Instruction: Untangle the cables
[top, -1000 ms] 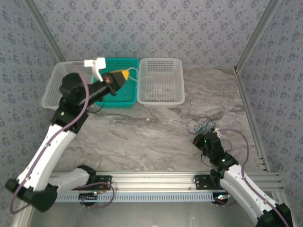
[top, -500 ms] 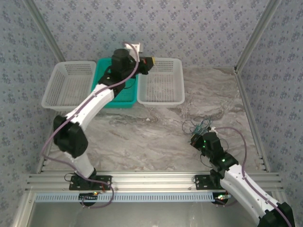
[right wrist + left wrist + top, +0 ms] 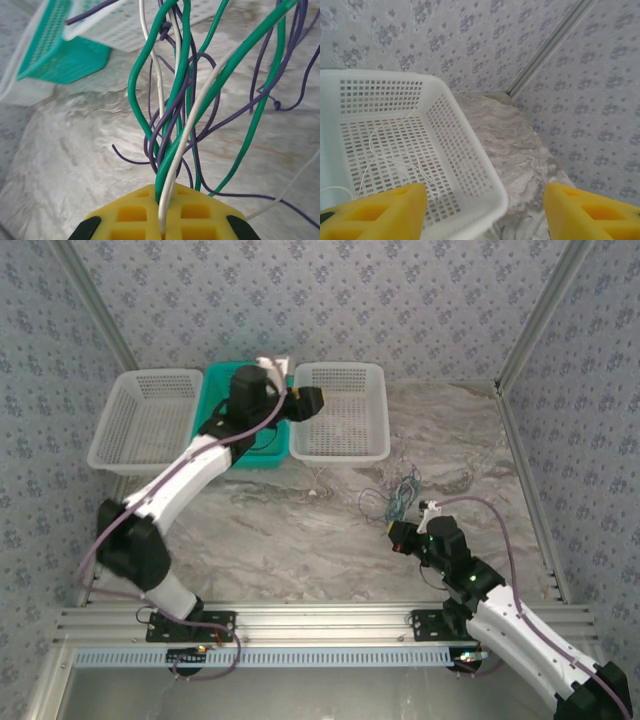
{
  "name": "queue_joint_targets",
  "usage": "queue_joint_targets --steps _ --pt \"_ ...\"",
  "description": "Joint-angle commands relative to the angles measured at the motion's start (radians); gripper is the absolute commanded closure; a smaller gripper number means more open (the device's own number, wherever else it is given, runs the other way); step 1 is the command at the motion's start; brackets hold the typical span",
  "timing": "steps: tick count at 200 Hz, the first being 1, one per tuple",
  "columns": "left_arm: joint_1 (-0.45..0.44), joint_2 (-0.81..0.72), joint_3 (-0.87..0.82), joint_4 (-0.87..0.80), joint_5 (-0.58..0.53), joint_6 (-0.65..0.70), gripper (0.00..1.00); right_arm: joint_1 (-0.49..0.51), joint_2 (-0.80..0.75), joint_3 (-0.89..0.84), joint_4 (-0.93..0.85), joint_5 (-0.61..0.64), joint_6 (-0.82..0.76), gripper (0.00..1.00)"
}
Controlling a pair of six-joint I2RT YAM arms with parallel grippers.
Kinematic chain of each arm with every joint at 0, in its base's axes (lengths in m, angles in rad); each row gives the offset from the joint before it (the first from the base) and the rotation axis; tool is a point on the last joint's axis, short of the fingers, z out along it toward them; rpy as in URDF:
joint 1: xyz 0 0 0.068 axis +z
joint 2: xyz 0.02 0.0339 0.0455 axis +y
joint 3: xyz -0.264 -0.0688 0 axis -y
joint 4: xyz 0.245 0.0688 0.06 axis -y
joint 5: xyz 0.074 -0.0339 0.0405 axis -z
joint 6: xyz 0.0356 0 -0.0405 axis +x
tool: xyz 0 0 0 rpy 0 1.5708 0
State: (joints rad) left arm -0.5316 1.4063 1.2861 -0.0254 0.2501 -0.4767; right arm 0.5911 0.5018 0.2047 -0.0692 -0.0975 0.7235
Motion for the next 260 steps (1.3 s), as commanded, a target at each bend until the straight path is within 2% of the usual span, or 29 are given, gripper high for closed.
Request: queue_joint_targets --steps 1,27,51,69,95,124,150,177,207,234,260 --pt "-0.044 -0.196 -0.156 -0.005 -0.022 -0.021 0.37 0.046 -0.001 0.008 0.165 -0.082 -0.112 1.00" --pt "-0.087 -0.341 -0.346 -0.008 0.024 -0.098 0.37 0.128 0.033 0.019 0.257 -0.066 -0.221 1.00" --pt "-0.139 -0.411 -0.477 0.067 0.087 -0.204 0.37 0.191 0.111 0.066 0.287 -0.059 -0.292 1.00" --pt "-0.183 -0.428 -0.539 0.129 0.086 -0.246 0.37 0.234 0.191 0.104 0.323 -0.074 -0.324 1.00" --pt "-0.201 -0.397 -0.583 0.173 0.094 -0.285 0.38 0.290 0.346 0.180 0.311 -0.044 -0.348 1.00" --pt "-0.206 -0.361 -0.629 0.173 0.087 -0.287 0.55 0.332 0.539 0.307 0.232 -0.051 -0.346 1.00" --pt "-0.205 -0.380 -0.656 0.110 -0.016 -0.241 0.71 0.373 0.668 0.369 0.254 -0.085 -0.355 1.00" --pt "-0.203 -0.402 -0.667 0.015 -0.125 -0.200 0.82 0.416 0.744 0.413 0.268 -0.071 -0.364 1.00" --pt "-0.198 -0.430 -0.701 0.027 -0.138 -0.204 1.00 0.430 0.780 0.442 0.242 -0.027 -0.370 1.00" --pt "-0.193 -0.476 -0.703 -0.017 -0.175 -0.187 1.00 0.425 0.773 0.443 0.176 0.078 -0.341 1.00" --pt "-0.163 -0.541 -0.697 -0.072 -0.188 -0.173 1.00 0.390 0.734 0.363 0.146 0.172 -0.238 1.00"
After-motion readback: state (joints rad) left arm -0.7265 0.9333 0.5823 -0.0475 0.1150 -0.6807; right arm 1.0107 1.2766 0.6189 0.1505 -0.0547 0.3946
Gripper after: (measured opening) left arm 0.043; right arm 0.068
